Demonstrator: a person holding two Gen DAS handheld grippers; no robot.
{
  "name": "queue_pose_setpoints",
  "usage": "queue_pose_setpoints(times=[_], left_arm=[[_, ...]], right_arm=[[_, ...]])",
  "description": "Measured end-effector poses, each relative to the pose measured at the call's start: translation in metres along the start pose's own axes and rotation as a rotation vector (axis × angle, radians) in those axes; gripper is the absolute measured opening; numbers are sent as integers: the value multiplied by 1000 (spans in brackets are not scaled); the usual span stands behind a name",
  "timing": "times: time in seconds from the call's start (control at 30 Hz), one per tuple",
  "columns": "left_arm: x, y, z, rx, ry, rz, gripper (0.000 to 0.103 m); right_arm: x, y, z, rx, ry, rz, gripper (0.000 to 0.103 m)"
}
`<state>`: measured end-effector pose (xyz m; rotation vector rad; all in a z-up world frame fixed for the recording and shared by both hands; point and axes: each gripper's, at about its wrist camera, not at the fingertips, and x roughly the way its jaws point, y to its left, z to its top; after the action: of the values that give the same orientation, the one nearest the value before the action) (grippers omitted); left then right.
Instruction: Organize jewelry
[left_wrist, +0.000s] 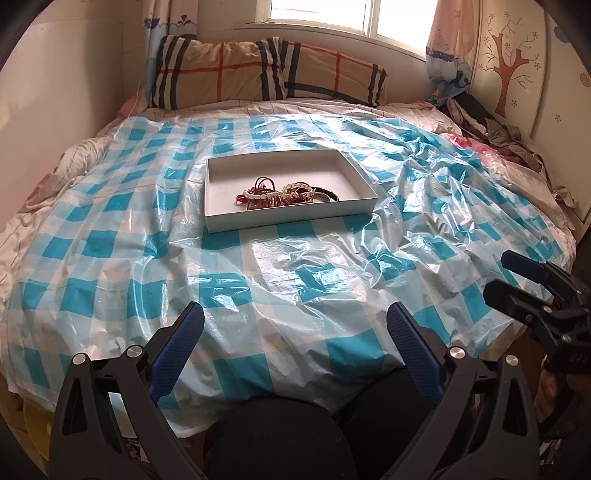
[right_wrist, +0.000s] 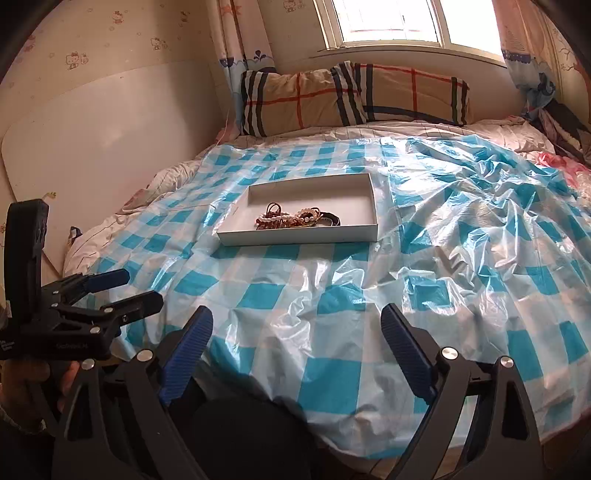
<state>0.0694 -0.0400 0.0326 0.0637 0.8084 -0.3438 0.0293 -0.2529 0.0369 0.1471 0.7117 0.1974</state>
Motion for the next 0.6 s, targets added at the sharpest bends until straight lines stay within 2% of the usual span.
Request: queue_pose_setpoints(times=[0.3,0.6], left_arm=[[-45,-9,-19,16,-41,28,95],[-76,-10,-25,19,-87,23,95]], right_arm=[[-38,20,-31,3,-22,-17,91],[-64,38,-41,-23,-49,-24,91]])
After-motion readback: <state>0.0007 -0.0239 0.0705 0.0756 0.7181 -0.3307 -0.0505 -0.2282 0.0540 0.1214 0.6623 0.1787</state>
